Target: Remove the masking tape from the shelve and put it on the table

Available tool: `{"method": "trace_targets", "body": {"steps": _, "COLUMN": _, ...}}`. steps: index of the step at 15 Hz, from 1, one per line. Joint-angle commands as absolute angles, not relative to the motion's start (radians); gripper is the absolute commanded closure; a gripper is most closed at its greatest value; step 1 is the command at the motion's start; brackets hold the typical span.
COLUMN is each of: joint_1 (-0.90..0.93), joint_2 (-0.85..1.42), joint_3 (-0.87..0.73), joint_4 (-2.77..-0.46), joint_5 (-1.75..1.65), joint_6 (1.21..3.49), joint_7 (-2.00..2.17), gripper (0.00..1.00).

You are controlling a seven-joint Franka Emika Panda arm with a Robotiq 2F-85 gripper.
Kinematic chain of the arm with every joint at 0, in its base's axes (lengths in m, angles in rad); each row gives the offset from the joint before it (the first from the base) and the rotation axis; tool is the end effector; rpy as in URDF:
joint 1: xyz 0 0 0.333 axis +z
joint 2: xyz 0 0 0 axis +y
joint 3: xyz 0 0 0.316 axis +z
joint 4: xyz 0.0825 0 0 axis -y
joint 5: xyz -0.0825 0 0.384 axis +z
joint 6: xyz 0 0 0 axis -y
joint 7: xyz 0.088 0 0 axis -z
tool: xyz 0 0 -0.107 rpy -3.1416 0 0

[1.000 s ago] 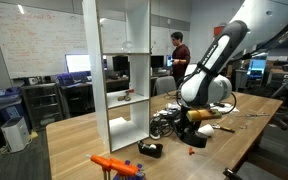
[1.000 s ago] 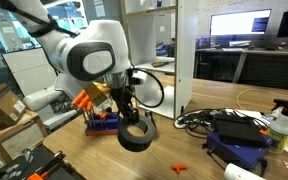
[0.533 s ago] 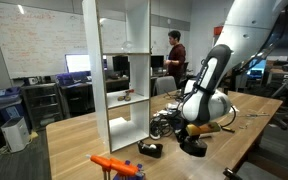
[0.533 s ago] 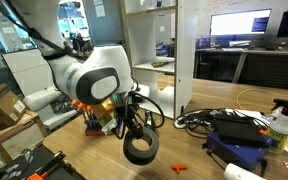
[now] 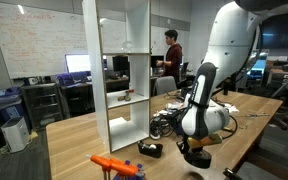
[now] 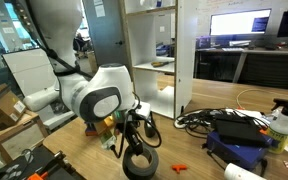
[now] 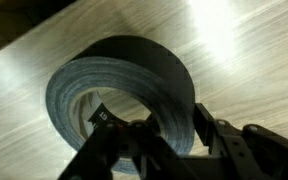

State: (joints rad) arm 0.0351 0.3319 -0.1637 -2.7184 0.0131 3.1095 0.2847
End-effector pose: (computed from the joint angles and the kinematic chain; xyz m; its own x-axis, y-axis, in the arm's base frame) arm 0.3889 -0.0588 0.1304 0.9126 -0.4018 0.0759 -0.4049 -0.9138 0.0318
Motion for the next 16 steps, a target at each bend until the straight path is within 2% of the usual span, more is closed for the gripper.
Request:
{"method": "trace_targets", "body": {"steps": 1, "joint_1": 0.076, "joint_2": 0.365, "joint_3": -0.182, "joint_4": -2.691, "joint_5": 0.063, "joint_6": 3.131, "joint_7": 0.281, "gripper": 0.89}}
{"method": "trace_targets", "body": {"steps": 4, "joint_1": 0.069, "joint_2": 0.38, "joint_3": -0.17, "joint_4": -2.674, "joint_5": 0.084, "joint_6": 3.111, "joint_7": 0.276, "gripper": 0.89}}
{"method": "trace_targets", "body": {"steps": 5, "joint_1": 0.08, "joint_2": 0.383, "joint_3": -0.18, "joint_4": -2.665, "joint_5": 0.092, "joint_6": 3.091, "joint_7": 0.287, "gripper": 0.39}}
{"method": "trace_targets", "body": {"steps": 7, "joint_1": 0.081, "joint_2": 0.382, "joint_3": -0.183, "joint_4": -2.657, "joint_5": 0.099, "joint_6": 3.077, "joint_7": 0.286, "gripper": 0.31}}
{"method": "trace_targets", "body": {"steps": 11, "joint_1": 0.09, "joint_2": 0.369, "joint_3": -0.201, "joint_4": -2.642, "joint_5": 0.095, "joint_6": 3.051, "joint_7": 0.292, "gripper": 0.0}}
{"method": "trace_targets", "body": {"steps": 14, "joint_1": 0.115, "joint_2": 0.329, "joint_3": -0.238, "joint_4": -2.641, "joint_5": 0.082, "joint_6": 3.02, "joint_7": 0.301, "gripper": 0.0}}
{"method": "trace_targets", "body": {"steps": 16, "joint_1": 0.191, "joint_2": 0.254, "joint_3": -0.317, "joint_4": -2.658, "joint_5": 0.047, "joint_6": 2.964, "joint_7": 0.336, "gripper": 0.0}}
